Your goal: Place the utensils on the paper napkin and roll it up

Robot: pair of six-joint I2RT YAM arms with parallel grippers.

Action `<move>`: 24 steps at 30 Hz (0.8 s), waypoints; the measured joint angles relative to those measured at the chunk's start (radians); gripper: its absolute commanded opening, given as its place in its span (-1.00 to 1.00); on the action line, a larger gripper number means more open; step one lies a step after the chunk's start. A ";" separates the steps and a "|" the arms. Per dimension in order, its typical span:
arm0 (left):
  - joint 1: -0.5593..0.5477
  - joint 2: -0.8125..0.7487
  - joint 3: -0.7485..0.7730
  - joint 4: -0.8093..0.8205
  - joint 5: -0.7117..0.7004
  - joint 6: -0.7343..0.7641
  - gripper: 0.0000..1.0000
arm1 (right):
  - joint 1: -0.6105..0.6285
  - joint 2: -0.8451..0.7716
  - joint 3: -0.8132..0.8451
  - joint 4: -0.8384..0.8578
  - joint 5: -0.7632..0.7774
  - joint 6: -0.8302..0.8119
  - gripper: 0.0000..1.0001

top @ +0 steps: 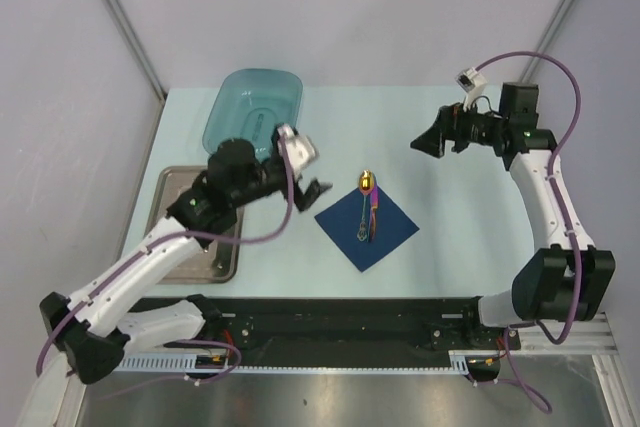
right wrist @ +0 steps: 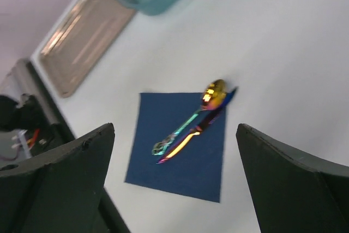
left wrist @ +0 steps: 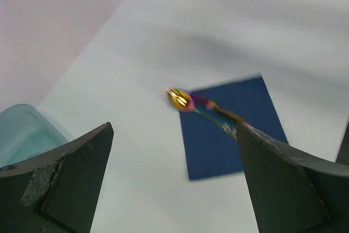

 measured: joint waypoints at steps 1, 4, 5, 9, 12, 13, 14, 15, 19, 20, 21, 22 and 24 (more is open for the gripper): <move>-0.017 -0.037 -0.070 -0.008 0.034 0.062 0.99 | 0.001 -0.007 -0.016 0.012 -0.056 0.003 1.00; -0.122 -0.104 -0.264 -0.031 0.077 0.213 0.86 | 0.034 0.034 -0.014 -0.036 -0.164 -0.041 1.00; -0.154 -0.106 -0.306 -0.033 0.085 0.243 0.75 | 0.059 0.061 -0.008 -0.077 -0.182 -0.068 0.99; -0.294 -0.059 -0.463 0.022 0.064 0.339 0.39 | 0.169 0.158 -0.019 -0.209 -0.206 -0.136 0.99; -0.373 0.045 -0.512 0.124 0.017 0.383 0.21 | 0.223 0.162 -0.091 -0.248 -0.195 -0.138 1.00; -0.398 0.074 -0.529 0.166 -0.008 0.397 0.13 | 0.232 0.161 -0.113 -0.253 -0.188 -0.134 1.00; -0.427 0.100 -0.551 0.211 -0.032 0.413 0.11 | 0.238 0.161 -0.131 -0.254 -0.182 -0.132 0.99; -0.458 0.121 -0.570 0.249 -0.050 0.425 0.08 | 0.241 0.161 -0.149 -0.255 -0.176 -0.126 0.99; -0.549 0.201 -0.617 0.375 -0.095 0.465 -0.03 | 0.240 0.161 -0.181 -0.254 -0.158 -0.103 0.99; -0.562 0.220 -0.620 0.398 -0.104 0.474 -0.04 | 0.238 0.161 -0.185 -0.253 -0.156 -0.098 0.99; -0.571 0.240 -0.622 0.424 -0.113 0.481 -0.06 | 0.235 0.161 -0.187 -0.251 -0.153 -0.090 0.99; -0.578 0.259 -0.623 0.451 -0.127 0.489 -0.06 | 0.232 0.161 -0.190 -0.251 -0.153 -0.084 1.00; -0.587 0.298 -0.623 0.499 -0.148 0.501 -0.10 | 0.222 0.159 -0.195 -0.249 -0.150 -0.072 0.99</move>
